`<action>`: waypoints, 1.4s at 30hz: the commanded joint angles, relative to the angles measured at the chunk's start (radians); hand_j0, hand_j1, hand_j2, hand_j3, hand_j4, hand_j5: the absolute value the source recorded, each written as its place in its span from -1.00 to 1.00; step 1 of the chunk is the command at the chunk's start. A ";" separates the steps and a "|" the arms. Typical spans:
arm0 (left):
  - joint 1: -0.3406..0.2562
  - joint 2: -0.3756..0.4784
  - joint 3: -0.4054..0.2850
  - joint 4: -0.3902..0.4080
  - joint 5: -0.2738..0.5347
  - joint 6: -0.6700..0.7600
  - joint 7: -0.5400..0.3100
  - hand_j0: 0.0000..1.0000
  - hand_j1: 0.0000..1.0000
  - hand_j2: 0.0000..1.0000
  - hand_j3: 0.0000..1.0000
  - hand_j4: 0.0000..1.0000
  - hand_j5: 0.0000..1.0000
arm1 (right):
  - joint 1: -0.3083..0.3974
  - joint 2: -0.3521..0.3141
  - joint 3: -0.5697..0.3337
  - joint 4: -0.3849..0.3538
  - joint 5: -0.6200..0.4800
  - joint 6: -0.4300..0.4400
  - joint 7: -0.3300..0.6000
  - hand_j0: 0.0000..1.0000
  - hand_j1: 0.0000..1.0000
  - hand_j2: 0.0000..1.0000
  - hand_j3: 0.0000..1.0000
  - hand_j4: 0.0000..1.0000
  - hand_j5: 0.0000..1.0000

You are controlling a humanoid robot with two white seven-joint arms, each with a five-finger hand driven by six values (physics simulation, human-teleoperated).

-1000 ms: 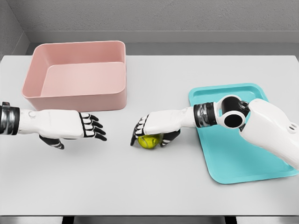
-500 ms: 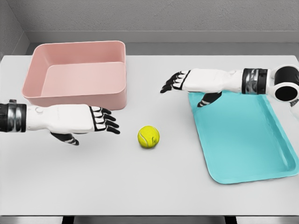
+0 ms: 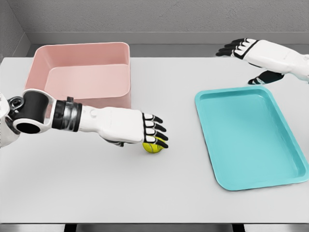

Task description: Put the tennis from the blue tray into the pink basket with both arms

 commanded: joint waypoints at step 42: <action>-0.035 -0.169 -0.103 0.156 0.199 0.283 -0.118 1.00 1.00 1.00 1.00 1.00 1.00 | 0.032 0.001 -0.006 0.003 -0.007 0.001 -0.003 1.00 1.00 1.00 1.00 1.00 1.00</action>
